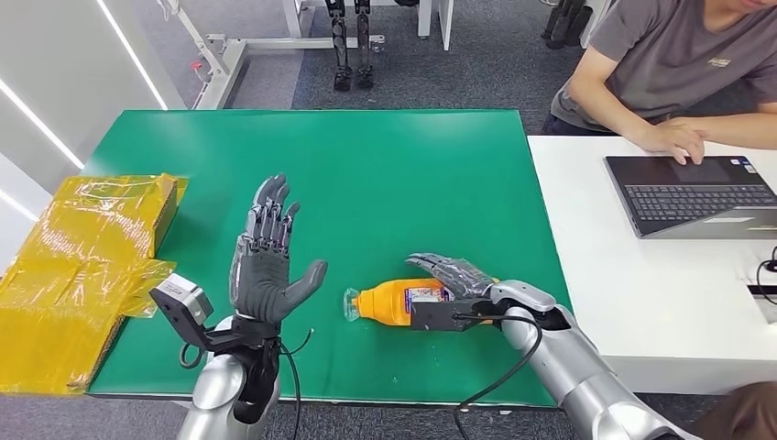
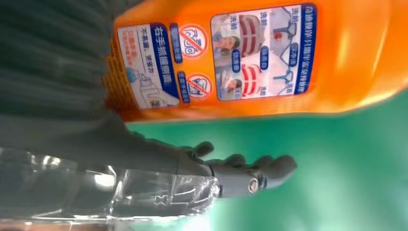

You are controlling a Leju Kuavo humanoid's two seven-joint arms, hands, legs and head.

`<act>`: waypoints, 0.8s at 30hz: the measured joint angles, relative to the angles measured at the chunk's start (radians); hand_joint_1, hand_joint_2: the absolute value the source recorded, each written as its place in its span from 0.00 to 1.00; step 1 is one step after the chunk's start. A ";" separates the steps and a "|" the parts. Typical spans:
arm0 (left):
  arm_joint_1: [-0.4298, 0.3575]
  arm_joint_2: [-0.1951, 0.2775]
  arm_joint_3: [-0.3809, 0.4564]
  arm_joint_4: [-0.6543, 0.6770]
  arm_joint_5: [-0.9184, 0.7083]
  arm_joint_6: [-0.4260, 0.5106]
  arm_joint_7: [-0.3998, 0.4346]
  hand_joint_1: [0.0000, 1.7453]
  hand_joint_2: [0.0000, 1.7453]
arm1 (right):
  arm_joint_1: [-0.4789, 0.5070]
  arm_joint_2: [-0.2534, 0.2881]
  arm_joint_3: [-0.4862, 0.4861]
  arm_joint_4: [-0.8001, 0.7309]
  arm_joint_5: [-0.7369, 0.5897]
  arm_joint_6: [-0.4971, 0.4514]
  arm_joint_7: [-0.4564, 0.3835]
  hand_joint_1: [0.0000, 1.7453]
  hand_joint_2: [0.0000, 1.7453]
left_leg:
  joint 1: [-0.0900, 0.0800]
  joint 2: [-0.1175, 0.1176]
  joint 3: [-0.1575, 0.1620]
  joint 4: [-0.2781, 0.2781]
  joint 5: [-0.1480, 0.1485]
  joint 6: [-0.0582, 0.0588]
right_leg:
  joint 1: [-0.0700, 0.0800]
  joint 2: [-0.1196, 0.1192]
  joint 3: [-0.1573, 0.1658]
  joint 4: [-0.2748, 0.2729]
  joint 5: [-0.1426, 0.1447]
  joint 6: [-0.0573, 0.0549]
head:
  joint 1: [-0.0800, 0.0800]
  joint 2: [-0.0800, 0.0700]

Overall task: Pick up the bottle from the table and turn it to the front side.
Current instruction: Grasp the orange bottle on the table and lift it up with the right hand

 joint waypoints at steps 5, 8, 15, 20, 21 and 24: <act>-0.003 0.000 0.000 0.012 0.003 0.008 0.000 0.00 1.00 | -0.044 0.002 0.013 0.072 0.018 -0.010 0.052 0.00 1.00 | 0.000 0.000 0.001 0.000 0.000 0.001 | 0.000 0.000 0.001 0.000 0.000 0.000 | 0.000 0.000; -0.003 0.000 0.000 0.020 0.003 0.010 -0.001 0.00 1.00 | -0.062 0.003 0.016 0.102 0.026 -0.015 0.070 0.00 1.00 | 0.000 0.000 0.001 0.000 0.001 0.002 | 0.000 -0.001 0.001 0.000 0.001 0.001 | 0.000 0.000; -0.003 -0.002 0.000 0.035 -0.005 0.014 -0.004 0.00 1.00 | -0.100 0.008 0.023 0.182 0.095 -0.064 0.186 0.00 1.00 | 0.000 -0.001 0.000 0.002 0.002 0.003 | 0.000 -0.001 0.003 0.000 0.003 0.003 | 0.000 0.000; -0.003 -0.005 0.003 0.038 -0.010 0.017 -0.004 0.00 1.00 | -0.118 0.009 0.023 0.221 0.130 -0.085 0.236 0.00 1.00 | 0.000 -0.001 0.000 0.003 0.002 0.003 | 0.000 -0.001 0.003 0.000 0.003 0.004 | 0.000 0.000; -0.003 -0.006 0.004 0.039 -0.010 0.017 -0.004 0.00 1.00 | -0.121 0.009 0.023 0.226 0.134 -0.089 0.242 0.00 1.00 | 0.000 -0.001 0.000 0.003 0.002 0.003 | 0.000 -0.001 0.003 0.000 0.004 0.004 | 0.000 0.000; -0.003 -0.009 0.008 0.041 -0.014 0.019 -0.004 0.00 1.00 | -0.129 0.012 0.023 0.240 0.143 -0.102 0.260 0.00 1.00 | 0.000 -0.001 0.000 0.003 0.002 0.003 | 0.000 -0.001 0.003 0.000 0.004 0.004 | 0.000 0.000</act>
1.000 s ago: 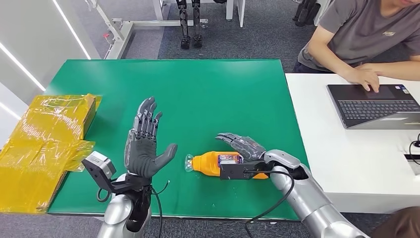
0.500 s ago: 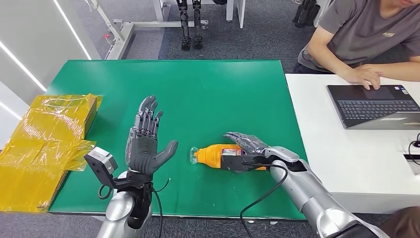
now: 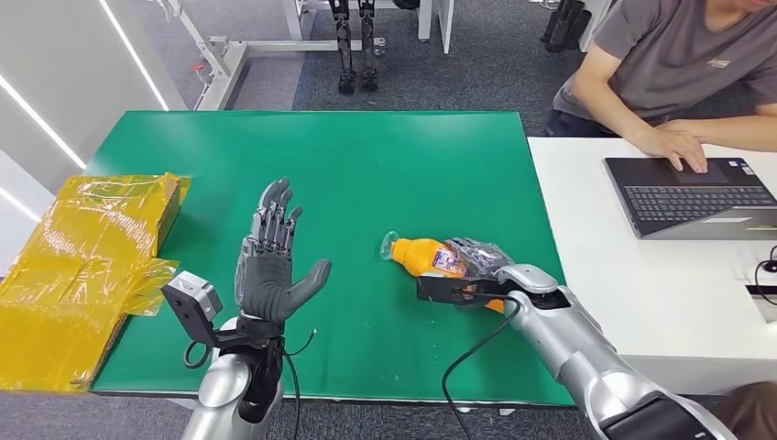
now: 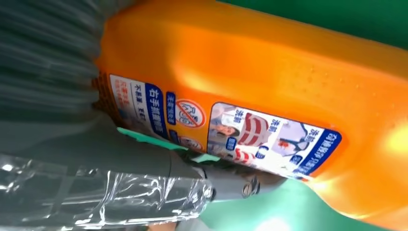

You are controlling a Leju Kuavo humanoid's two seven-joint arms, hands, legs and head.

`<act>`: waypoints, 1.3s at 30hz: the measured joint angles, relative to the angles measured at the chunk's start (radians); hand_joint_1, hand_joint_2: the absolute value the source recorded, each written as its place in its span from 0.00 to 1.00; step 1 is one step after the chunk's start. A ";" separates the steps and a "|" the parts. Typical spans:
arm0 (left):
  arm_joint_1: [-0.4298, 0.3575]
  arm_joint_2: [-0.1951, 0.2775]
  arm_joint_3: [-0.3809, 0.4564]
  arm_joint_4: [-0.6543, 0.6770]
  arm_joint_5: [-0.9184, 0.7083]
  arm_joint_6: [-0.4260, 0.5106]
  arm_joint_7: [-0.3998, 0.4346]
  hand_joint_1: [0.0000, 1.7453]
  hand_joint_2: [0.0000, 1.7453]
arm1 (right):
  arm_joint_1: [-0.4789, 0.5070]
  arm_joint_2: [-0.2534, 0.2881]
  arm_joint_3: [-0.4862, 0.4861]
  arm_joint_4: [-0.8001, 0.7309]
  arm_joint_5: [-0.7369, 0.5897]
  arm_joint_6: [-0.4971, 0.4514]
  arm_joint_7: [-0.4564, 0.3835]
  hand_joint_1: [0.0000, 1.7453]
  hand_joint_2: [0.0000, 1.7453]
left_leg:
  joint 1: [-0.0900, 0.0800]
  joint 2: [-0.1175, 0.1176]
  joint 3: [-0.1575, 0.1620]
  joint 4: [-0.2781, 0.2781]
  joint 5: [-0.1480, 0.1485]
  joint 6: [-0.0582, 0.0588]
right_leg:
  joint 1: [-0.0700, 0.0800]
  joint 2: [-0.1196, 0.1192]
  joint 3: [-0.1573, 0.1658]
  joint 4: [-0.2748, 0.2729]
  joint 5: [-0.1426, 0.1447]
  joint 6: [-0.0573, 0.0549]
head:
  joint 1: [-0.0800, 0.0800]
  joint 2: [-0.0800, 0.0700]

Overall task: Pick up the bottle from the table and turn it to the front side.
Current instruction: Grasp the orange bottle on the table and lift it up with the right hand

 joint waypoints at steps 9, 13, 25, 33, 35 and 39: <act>0.002 -0.001 0.005 0.000 -0.009 0.014 -0.003 0.00 1.00 | 0.002 0.018 -0.011 0.020 0.028 -0.105 0.018 1.00 1.00 | 0.000 0.000 -0.001 0.000 0.000 0.000 | 0.000 0.000 0.000 0.000 0.000 0.000 | 0.000 0.000; 0.002 -0.001 0.006 0.000 -0.011 0.017 -0.004 0.00 1.00 | 0.004 0.026 -0.023 0.023 0.032 -0.132 0.019 1.00 1.00 | 0.000 0.000 -0.001 0.000 0.000 0.000 | 0.000 0.000 -0.001 0.000 0.000 0.000 | 0.000 0.000; 0.006 -0.001 0.008 0.000 -0.015 0.031 -0.014 0.00 1.00 | 0.043 0.083 -0.139 -0.023 -0.010 -0.260 0.009 1.00 1.00 | 0.000 0.000 -0.004 0.000 0.000 0.000 | 0.000 0.000 -0.003 0.000 0.000 0.000 | 0.000 0.000; 0.013 0.000 0.012 0.000 -0.010 0.051 -0.018 0.00 1.00 | 0.124 0.128 -0.283 -0.162 -0.242 -0.389 -0.144 1.00 1.00 | 0.000 -0.001 -0.005 0.000 0.000 0.000 | 0.000 -0.001 -0.004 0.000 0.000 0.000 | 0.000 0.000; 0.016 0.000 0.012 0.000 -0.008 0.053 -0.019 0.00 1.00 | 0.159 0.140 -0.320 -0.223 -0.296 -0.436 -0.198 1.00 1.00 | 0.000 -0.001 -0.005 0.000 0.000 0.000 | 0.000 -0.001 -0.004 0.000 0.000 0.000 | 0.000 0.000; 0.020 0.000 0.012 0.000 -0.003 0.052 -0.026 0.00 1.00 | 0.220 0.152 -0.359 -0.332 -0.339 -0.474 -0.257 1.00 1.00 | 0.000 -0.001 -0.005 0.000 0.000 0.000 | 0.000 -0.001 -0.005 0.000 0.000 0.000 | 0.000 0.000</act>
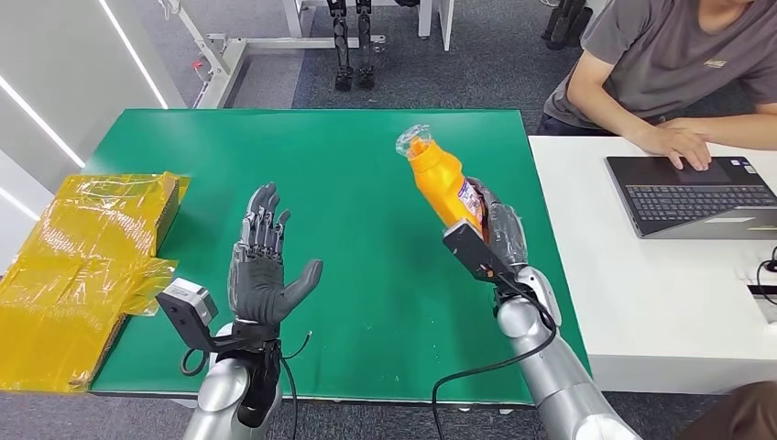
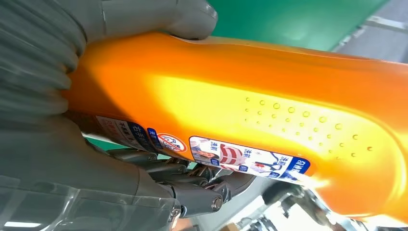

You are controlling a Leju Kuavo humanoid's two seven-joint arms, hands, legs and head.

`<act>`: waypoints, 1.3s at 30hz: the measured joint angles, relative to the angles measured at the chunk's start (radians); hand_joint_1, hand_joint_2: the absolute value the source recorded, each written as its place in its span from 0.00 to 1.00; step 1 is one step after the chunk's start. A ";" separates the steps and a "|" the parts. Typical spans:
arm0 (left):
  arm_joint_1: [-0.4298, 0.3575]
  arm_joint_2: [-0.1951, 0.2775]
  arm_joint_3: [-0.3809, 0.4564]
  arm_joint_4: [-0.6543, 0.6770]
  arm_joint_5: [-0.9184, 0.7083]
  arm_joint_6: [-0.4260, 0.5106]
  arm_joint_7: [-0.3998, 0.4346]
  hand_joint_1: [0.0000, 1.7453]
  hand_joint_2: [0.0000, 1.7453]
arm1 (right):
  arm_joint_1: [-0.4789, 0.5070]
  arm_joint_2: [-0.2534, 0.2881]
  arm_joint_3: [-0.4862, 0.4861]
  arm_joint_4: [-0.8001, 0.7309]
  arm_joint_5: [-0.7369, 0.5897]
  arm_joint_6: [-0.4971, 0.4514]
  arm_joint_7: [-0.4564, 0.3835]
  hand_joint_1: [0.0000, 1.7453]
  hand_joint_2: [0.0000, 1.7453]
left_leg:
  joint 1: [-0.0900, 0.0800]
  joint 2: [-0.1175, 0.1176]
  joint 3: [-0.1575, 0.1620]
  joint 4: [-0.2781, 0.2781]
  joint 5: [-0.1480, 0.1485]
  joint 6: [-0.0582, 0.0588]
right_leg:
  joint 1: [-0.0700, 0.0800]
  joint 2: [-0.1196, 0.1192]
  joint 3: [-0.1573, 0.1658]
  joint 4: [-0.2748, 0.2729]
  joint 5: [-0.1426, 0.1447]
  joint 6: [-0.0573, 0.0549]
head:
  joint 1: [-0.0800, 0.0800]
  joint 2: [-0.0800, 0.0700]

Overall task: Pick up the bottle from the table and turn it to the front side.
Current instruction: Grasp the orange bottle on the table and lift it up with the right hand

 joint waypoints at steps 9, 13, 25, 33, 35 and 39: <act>-0.047 -0.006 -0.018 0.065 0.034 -0.074 0.016 0.00 1.00 | 0.100 0.015 -0.007 -0.179 -0.049 -0.120 -0.209 1.00 1.00 | 0.000 0.000 0.000 0.000 0.000 0.000 | 0.000 0.000 -0.001 0.000 0.000 0.000 | 0.000 0.000; -0.079 -0.009 -0.036 0.093 0.049 -0.082 0.033 0.00 1.00 | 0.115 0.016 0.010 -0.233 -0.042 -0.121 -0.225 1.00 1.00 | 0.000 0.001 0.000 0.000 0.000 0.000 | 0.000 0.001 -0.001 0.000 0.000 0.000 | 0.000 0.000; -0.104 -0.009 -0.069 0.112 0.055 -0.082 0.037 0.00 1.00 | 0.102 0.019 0.089 -0.242 0.038 -0.046 -0.165 1.00 1.00 | 0.000 0.001 -0.001 0.000 0.000 0.000 | 0.000 0.001 -0.001 0.000 0.000 0.000 | 0.000 0.000; -0.112 -0.008 -0.070 0.112 0.073 -0.072 0.027 0.00 1.00 | 0.049 0.019 0.144 -0.176 0.116 0.053 -0.104 1.00 1.00 | 0.000 0.000 -0.002 0.000 0.001 0.000 | 0.000 0.000 -0.001 0.000 0.000 0.000 | 0.000 0.000; -0.115 -0.008 -0.070 0.112 0.075 -0.072 0.027 0.00 1.00 | 0.042 0.020 0.153 -0.166 0.121 0.060 -0.106 1.00 1.00 | 0.000 0.000 -0.002 0.000 0.001 0.000 | 0.000 0.000 -0.001 0.000 0.000 0.000 | 0.000 0.000; -0.117 -0.008 -0.070 0.112 0.079 -0.072 0.027 0.00 1.00 | 0.031 0.022 0.166 -0.152 0.124 0.066 -0.110 1.00 1.00 | 0.000 0.000 -0.002 0.000 0.000 0.000 | 0.000 0.000 -0.001 0.000 0.000 0.000 | 0.000 0.000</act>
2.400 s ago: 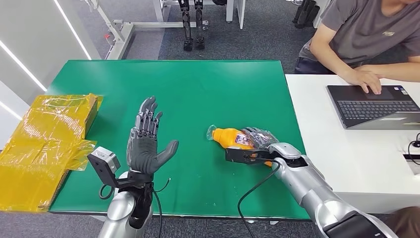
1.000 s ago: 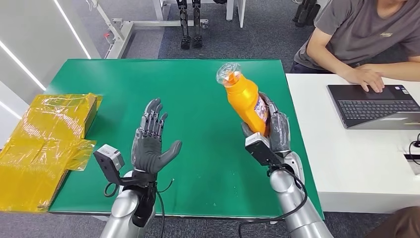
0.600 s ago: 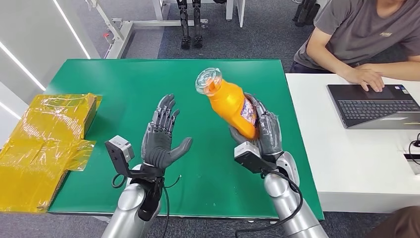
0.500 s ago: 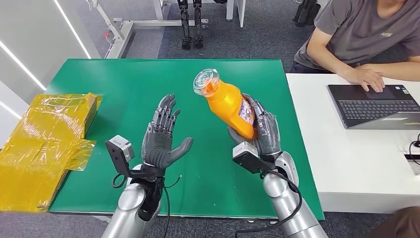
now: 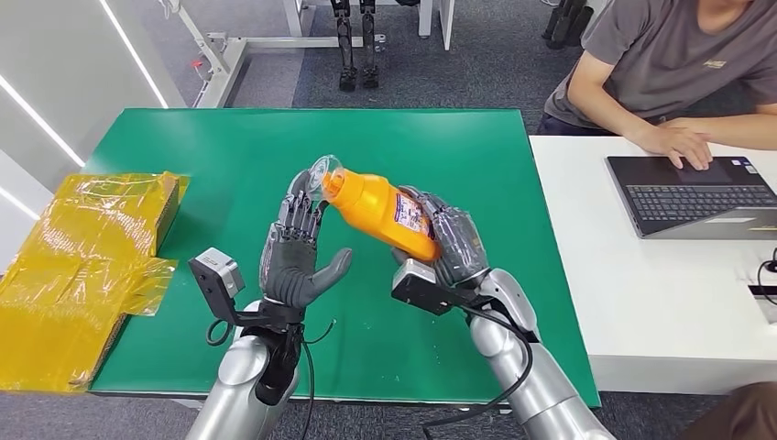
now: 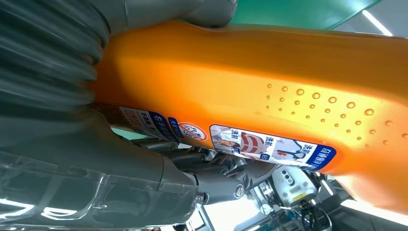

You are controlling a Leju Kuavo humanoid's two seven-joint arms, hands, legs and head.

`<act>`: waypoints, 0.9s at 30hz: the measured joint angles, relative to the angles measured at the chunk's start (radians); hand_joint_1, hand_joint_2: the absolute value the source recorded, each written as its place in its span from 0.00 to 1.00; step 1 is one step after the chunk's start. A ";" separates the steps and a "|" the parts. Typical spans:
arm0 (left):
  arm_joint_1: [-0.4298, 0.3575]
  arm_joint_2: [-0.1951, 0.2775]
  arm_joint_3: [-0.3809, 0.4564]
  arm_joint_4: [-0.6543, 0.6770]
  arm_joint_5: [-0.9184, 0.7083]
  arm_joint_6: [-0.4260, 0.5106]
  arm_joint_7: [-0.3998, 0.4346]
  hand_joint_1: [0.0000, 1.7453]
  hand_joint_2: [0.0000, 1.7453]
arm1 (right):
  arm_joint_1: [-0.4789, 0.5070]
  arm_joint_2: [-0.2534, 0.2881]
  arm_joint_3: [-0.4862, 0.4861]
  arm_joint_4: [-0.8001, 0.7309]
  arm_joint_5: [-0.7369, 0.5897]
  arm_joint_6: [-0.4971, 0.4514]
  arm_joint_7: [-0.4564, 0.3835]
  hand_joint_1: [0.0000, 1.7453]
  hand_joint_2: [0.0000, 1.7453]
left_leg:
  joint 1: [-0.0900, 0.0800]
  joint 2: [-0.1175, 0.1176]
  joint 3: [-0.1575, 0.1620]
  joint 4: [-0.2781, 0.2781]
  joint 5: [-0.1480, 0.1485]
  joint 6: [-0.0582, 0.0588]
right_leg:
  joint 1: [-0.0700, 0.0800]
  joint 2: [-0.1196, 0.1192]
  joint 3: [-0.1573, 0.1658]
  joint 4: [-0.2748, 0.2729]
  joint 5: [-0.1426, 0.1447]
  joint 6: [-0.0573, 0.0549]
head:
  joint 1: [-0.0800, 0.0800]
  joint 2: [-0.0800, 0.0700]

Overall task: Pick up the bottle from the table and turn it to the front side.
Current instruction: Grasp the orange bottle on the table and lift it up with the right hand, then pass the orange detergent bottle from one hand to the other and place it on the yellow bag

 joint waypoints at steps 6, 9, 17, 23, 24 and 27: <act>-0.003 0.000 0.000 0.000 0.012 0.009 -0.003 0.00 1.00 | -0.020 0.012 0.019 0.023 -0.002 0.013 -0.020 1.00 1.00 | 0.000 0.000 0.000 0.000 0.000 0.000 | 0.000 0.000 0.000 0.000 0.000 0.000 | 0.000 0.000; -0.004 0.000 0.000 0.000 0.019 0.017 -0.006 0.00 1.00 | -0.030 0.019 0.029 0.038 -0.011 0.010 -0.035 1.00 1.00 | 0.000 0.000 0.000 0.000 0.000 0.000 | 0.000 0.000 0.000 0.000 0.000 0.000 | 0.000 0.000; -0.005 0.001 0.001 0.000 0.029 0.033 -0.016 0.00 1.00 | -0.037 0.030 0.054 0.059 -0.030 0.010 -0.070 1.00 1.00 | 0.000 0.000 0.000 0.000 0.000 0.000 | 0.000 0.000 0.000 0.000 0.000 0.000 | 0.000 0.000; -0.002 0.002 0.003 0.002 0.031 0.040 -0.012 0.00 1.00 | -0.038 0.032 0.079 0.064 -0.029 0.034 -0.100 1.00 1.00 | 0.000 0.000 0.000 0.000 0.000 0.000 | 0.000 0.000 0.000 0.000 0.000 0.000 | 0.000 0.000; -0.001 0.002 0.003 0.004 0.031 0.041 -0.012 0.00 1.00 | -0.039 0.033 0.083 0.066 -0.029 0.038 -0.100 1.00 1.00 | 0.000 0.000 0.000 0.000 0.000 0.000 | 0.000 0.000 0.000 0.000 0.000 0.000 | 0.000 0.000; 0.002 0.003 0.003 0.005 0.031 0.041 -0.012 0.00 1.00 | -0.043 0.034 0.090 0.076 -0.025 0.056 -0.101 1.00 1.00 | 0.000 0.000 0.000 0.000 0.000 0.000 | 0.000 0.000 0.000 0.000 0.000 0.000 | 0.000 0.000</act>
